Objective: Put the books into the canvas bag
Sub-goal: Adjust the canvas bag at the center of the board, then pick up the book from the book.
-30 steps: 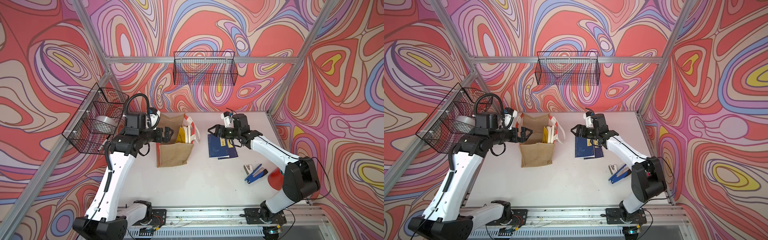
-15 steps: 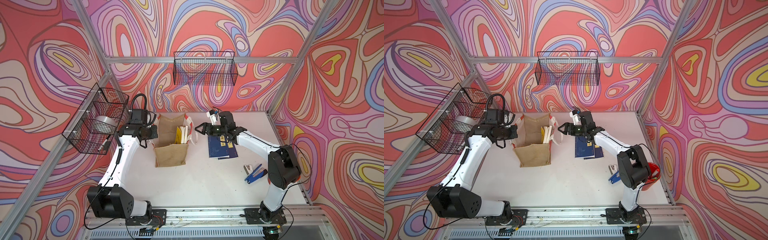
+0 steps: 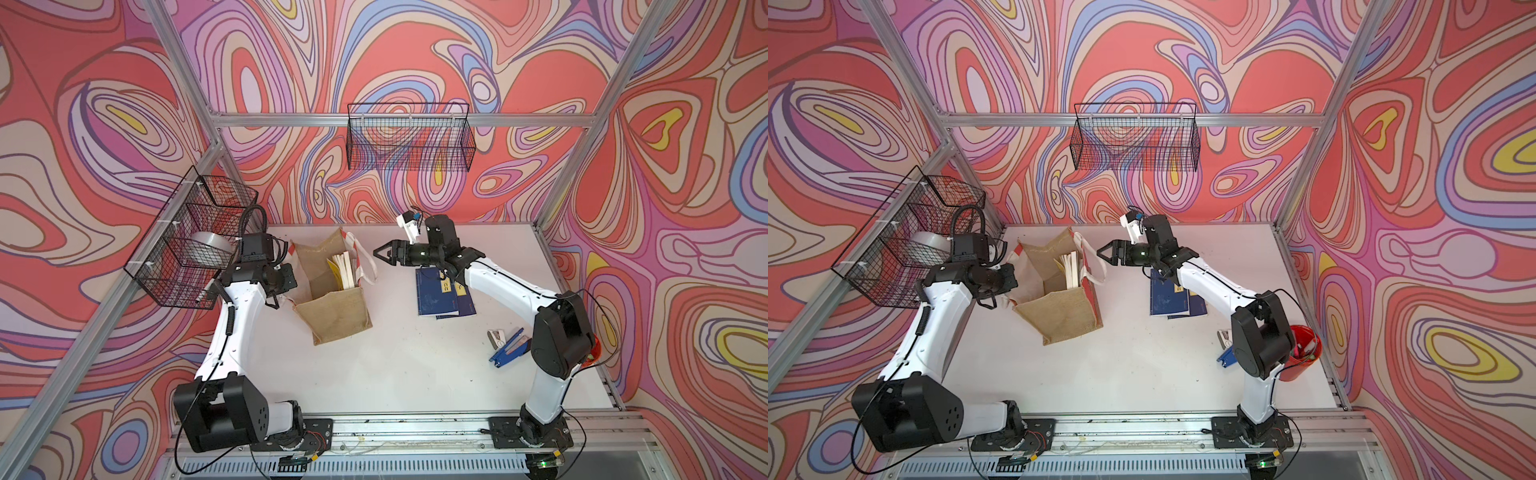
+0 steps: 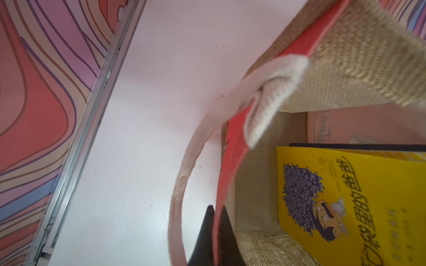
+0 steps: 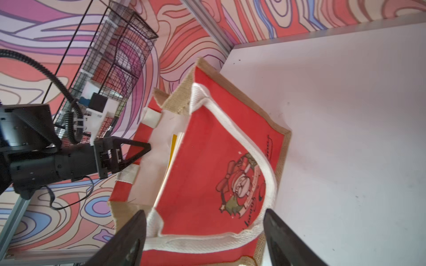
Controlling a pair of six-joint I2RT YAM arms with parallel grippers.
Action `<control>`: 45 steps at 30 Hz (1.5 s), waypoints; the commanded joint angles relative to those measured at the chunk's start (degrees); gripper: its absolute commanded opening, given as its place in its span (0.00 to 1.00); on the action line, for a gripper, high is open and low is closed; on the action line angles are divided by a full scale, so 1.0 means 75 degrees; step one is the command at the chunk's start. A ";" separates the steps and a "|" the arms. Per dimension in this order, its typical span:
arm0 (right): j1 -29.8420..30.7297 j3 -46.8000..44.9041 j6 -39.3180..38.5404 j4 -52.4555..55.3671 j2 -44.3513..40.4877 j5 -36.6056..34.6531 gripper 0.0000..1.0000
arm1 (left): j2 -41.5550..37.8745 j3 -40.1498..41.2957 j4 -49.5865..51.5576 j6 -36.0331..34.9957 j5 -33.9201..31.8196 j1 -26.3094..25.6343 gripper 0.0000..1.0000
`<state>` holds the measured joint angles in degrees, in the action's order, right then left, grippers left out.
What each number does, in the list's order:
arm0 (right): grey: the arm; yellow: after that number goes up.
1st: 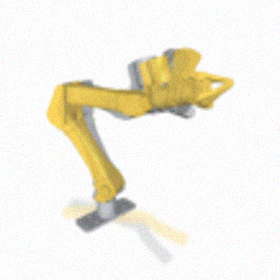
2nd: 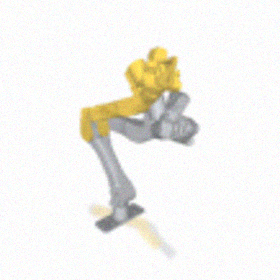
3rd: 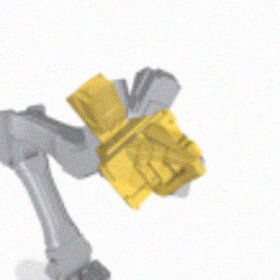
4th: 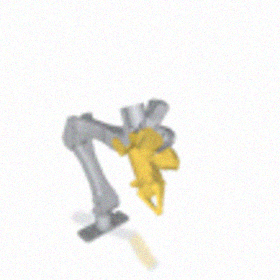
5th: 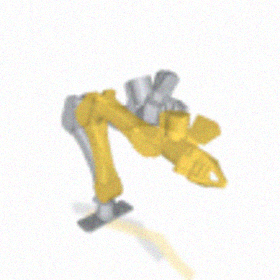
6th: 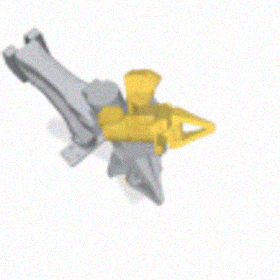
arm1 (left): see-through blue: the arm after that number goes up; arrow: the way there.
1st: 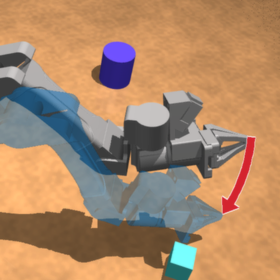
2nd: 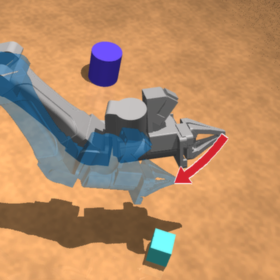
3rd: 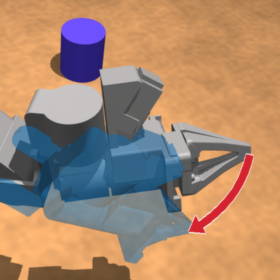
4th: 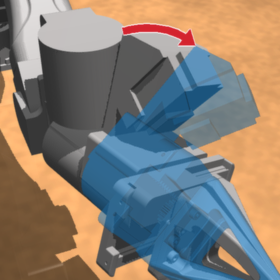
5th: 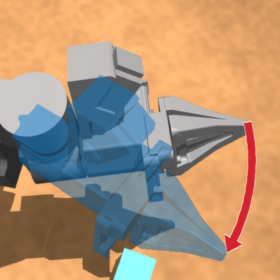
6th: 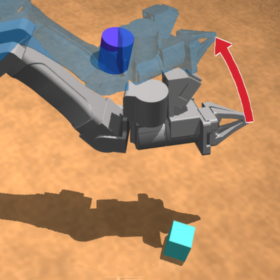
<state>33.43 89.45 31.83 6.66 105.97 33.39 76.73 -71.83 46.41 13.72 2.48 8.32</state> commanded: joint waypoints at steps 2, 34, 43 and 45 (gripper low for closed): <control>0.0442 0.0877 -0.0508 0.0997 0.0382 -0.0429 0.81 | -0.0196 0.0191 -0.0093 0.0152 0.0346 0.0086 0.00; -0.0406 -0.0561 -0.0764 0.1480 -0.1026 -0.1391 0.87 | -0.1578 -0.1748 0.0353 -0.0264 0.3714 -0.0790 1.00; -0.1799 -0.3127 -0.0881 0.1763 -0.2383 -0.2002 0.98 | -0.1040 -0.1106 -0.1386 0.0465 0.2943 -0.5387 1.00; -0.2102 -0.3622 -0.0770 0.1551 -0.2511 -0.1941 0.98 | -0.0592 -0.0873 -0.1992 0.0697 0.2824 -0.5955 1.00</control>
<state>19.79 66.65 25.61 18.59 87.77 19.92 68.36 -81.01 38.41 15.77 26.17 -32.27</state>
